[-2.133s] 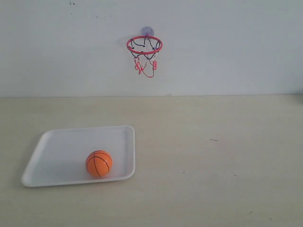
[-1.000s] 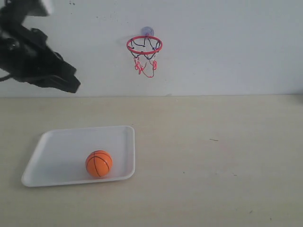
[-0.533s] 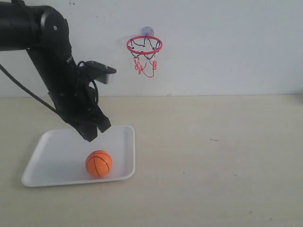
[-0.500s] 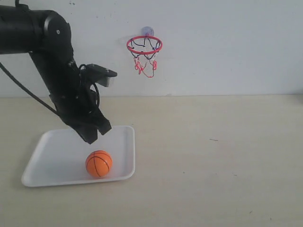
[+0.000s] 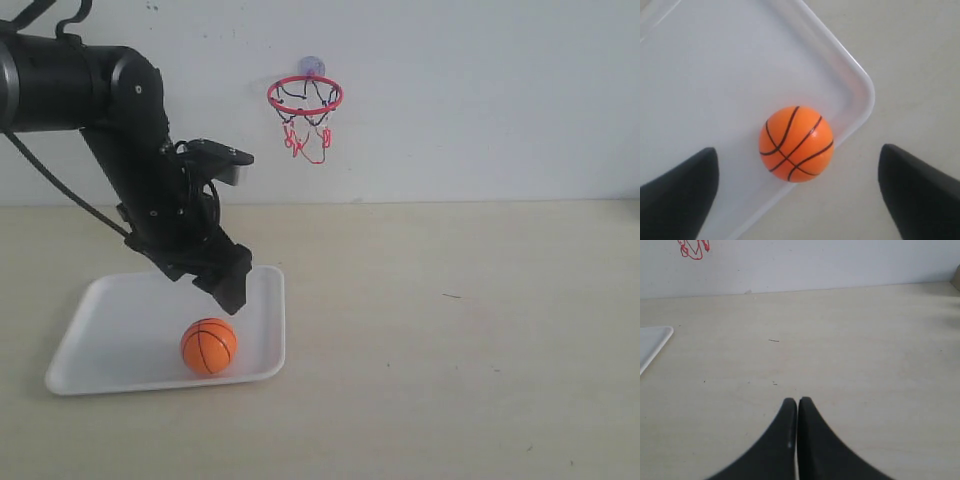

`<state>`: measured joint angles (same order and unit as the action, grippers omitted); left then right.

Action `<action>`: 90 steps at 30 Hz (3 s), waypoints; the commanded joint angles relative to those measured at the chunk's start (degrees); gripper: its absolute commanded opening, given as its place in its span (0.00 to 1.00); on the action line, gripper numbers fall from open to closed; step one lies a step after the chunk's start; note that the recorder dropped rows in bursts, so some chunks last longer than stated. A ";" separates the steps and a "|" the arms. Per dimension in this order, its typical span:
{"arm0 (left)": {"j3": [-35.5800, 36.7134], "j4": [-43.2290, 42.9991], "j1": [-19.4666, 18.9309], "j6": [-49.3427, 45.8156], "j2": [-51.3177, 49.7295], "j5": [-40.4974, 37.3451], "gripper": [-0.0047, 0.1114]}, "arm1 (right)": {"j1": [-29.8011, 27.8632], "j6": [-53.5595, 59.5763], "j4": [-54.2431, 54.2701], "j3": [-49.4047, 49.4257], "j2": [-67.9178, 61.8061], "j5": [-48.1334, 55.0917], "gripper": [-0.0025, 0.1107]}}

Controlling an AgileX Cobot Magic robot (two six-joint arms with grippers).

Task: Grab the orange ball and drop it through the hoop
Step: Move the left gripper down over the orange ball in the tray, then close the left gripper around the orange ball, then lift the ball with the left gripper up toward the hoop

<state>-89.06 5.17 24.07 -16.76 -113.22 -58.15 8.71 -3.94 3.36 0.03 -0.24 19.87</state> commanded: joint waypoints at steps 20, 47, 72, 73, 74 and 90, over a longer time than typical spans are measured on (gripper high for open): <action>-0.32 -0.15 0.44 2.65 -8.23 -1.75 0.77 | -0.17 -0.01 -0.21 -0.03 0.24 -0.31 0.02; -0.32 -0.08 0.44 2.65 -9.39 -1.63 0.76 | -0.17 -0.01 -0.21 -0.03 0.24 -0.31 0.02; -0.32 -8.03 0.44 1.25 -9.39 -4.65 0.08 | -0.17 -0.01 -0.21 -0.03 0.24 -0.31 0.02; -0.32 -8.69 0.44 1.25 -9.39 -4.65 0.08 | -0.17 -0.01 -0.21 -0.03 0.24 -0.31 0.02; -0.32 -9.33 0.44 1.25 -9.39 -4.65 0.08 | -0.17 -0.01 -0.21 -0.03 0.24 -0.31 0.02; -9.22 -8.82 0.44 14.09 8.28 23.47 0.08 | -0.17 -0.01 -0.21 -0.03 0.24 -0.31 0.02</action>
<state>-98.18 -7.29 24.07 -6.71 -105.06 -42.24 8.71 -3.94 3.36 0.03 -0.24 19.87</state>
